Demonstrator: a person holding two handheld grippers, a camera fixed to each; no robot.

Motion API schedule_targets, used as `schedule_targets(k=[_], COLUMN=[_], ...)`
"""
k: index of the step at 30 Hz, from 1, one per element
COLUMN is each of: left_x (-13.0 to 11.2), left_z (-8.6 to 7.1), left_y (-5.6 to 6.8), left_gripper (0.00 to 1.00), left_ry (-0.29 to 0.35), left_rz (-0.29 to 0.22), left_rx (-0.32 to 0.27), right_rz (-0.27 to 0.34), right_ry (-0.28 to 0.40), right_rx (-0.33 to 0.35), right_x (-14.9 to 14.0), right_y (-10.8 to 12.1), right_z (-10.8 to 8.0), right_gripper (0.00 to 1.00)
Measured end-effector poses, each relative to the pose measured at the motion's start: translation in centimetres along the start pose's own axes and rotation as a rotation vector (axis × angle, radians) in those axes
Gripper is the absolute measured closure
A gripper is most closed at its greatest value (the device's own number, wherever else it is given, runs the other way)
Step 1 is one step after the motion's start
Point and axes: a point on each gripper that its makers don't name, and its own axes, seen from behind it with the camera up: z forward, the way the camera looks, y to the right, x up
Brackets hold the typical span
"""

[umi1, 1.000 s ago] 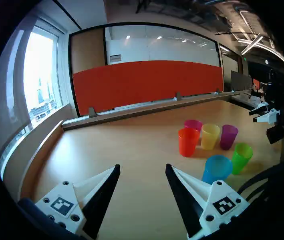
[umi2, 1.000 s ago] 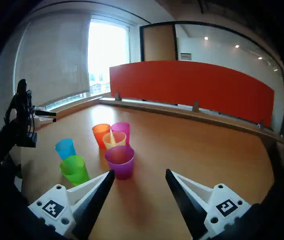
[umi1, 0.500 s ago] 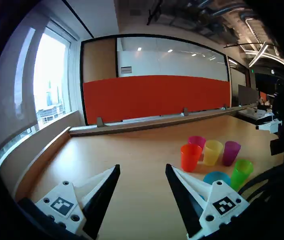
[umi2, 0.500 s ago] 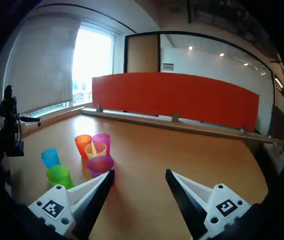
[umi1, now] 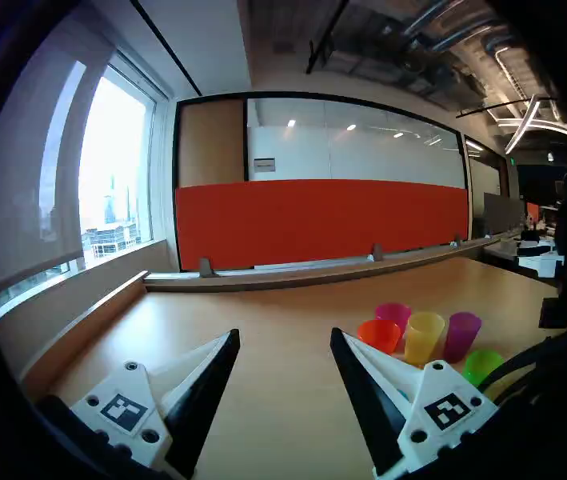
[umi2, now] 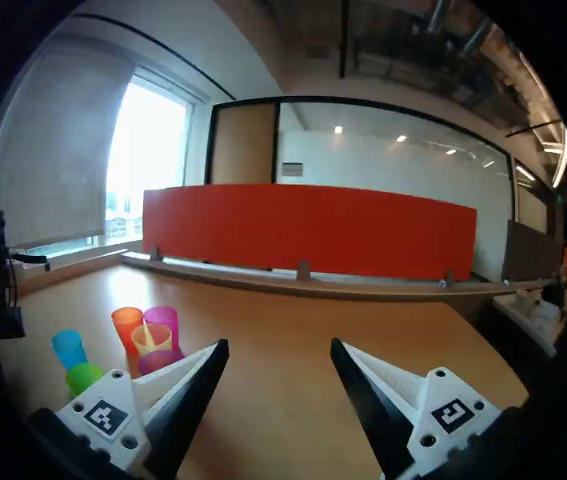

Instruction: Pour water

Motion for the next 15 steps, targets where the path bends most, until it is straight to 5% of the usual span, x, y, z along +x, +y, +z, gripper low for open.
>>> schedule_targets(k=[15], left_x=[1.2], left_z=[0.2], left_y=[2.6], left_gripper=[0.16], left_ry=[0.063], left_rz=[-0.075], left_rx=[-0.009], right_rz=[0.028], right_ry=[0.128], right_rx=[-0.143], right_x=[1.7], right_y=[2.5], right_z=[-1.5], right_gripper=[0.01])
